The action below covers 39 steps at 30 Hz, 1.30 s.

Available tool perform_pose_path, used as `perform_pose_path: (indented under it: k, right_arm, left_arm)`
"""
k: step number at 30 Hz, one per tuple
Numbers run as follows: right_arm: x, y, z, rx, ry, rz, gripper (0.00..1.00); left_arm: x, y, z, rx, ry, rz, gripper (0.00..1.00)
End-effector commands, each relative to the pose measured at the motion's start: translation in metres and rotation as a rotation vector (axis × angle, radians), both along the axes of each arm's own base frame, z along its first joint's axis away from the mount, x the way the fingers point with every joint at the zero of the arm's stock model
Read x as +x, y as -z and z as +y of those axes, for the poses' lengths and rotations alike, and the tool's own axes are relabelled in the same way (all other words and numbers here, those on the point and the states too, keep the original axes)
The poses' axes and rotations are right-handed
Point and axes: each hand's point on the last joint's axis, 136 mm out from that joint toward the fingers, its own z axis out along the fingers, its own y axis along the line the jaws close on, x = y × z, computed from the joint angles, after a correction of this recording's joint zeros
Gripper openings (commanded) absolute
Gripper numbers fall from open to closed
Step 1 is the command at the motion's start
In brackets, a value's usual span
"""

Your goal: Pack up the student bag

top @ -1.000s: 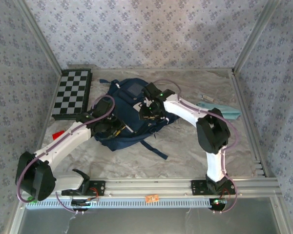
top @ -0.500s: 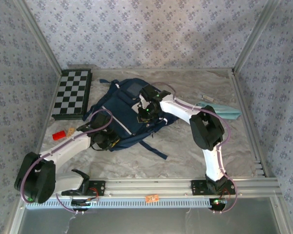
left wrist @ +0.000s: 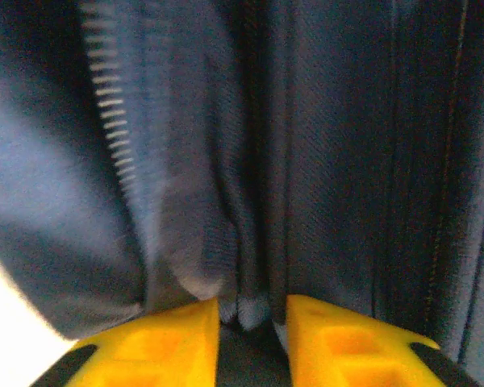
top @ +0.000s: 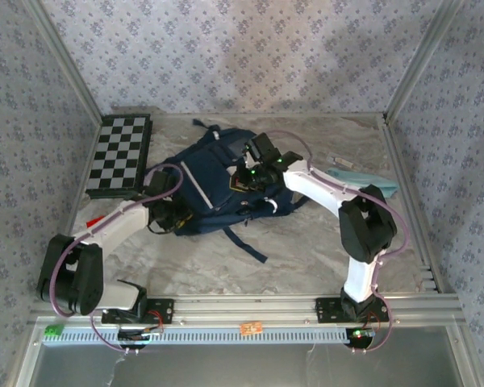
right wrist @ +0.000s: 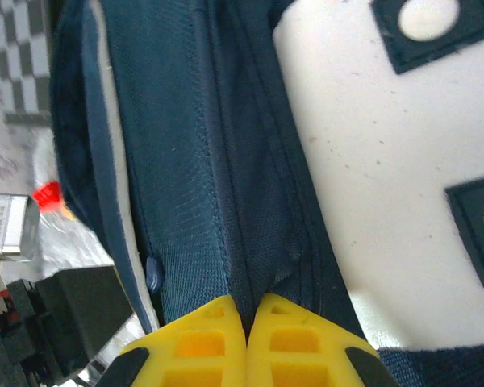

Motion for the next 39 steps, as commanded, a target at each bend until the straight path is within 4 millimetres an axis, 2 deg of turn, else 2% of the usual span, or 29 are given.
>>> perform_pose_path:
  k: [1,3,5,7,10,13,16,22,25,26,29,32,33,35,39]
  right_arm:
    - [0.022,-0.098,0.015,0.286,0.111,-0.133,0.00]
    - [0.027,-0.100,0.019,0.297,0.138,-0.140,0.00]
    - [0.032,-0.096,0.017,0.304,0.197,-0.141,0.00]
    - [0.034,-0.097,0.015,0.327,0.248,-0.152,0.00]
    - [0.032,-0.104,0.017,0.345,0.292,-0.170,0.00]
    - [0.032,-0.107,0.019,0.370,0.319,-0.160,0.00]
    - [0.033,-0.111,0.019,0.428,0.342,-0.142,0.00]
    - [0.030,-0.120,0.020,0.465,0.338,-0.120,0.00]
    - [0.029,-0.117,0.019,0.471,0.352,-0.102,0.00]
    - [0.029,-0.115,0.020,0.480,0.353,-0.089,0.00]
    - [0.030,-0.115,0.020,0.503,0.365,-0.077,0.00]
    - [0.031,-0.116,0.020,0.507,0.366,-0.075,0.00]
    - [0.031,-0.115,0.021,0.509,0.366,-0.070,0.00]
    - [0.031,-0.112,0.022,0.516,0.371,-0.058,0.00]
    - [0.033,-0.110,0.023,0.533,0.380,-0.045,0.00]
  left_arm:
    - [0.034,-0.032,0.012,0.076,0.046,-0.161,0.37]
    - [0.041,-0.051,0.010,0.087,0.082,-0.213,0.44]
    - [0.037,-0.069,0.009,0.092,0.108,-0.257,0.49]
    - [0.024,-0.081,0.008,0.117,0.124,-0.286,0.57]
    - [-0.005,-0.089,-0.003,0.160,0.156,-0.288,0.66]
    - [-0.024,-0.097,-0.028,0.139,0.191,-0.347,0.72]
    - [-0.032,-0.101,-0.058,0.134,0.251,-0.421,0.76]
    - [-0.032,-0.107,-0.127,0.160,0.456,-0.557,0.73]
    - [-0.028,-0.108,-0.148,0.194,0.497,-0.601,0.77]
    - [-0.025,-0.107,-0.151,0.215,0.494,-0.617,0.81]
    - [-0.013,-0.098,-0.141,0.282,0.389,-0.619,0.82]
    - [-0.002,-0.100,-0.155,0.253,0.383,-0.674,0.89]
    - [0.002,-0.098,-0.153,0.274,0.358,-0.677,0.91]
    - [0.009,-0.088,-0.133,0.369,0.243,-0.623,0.92]
    - [0.014,-0.078,-0.116,0.431,0.141,-0.595,0.89]
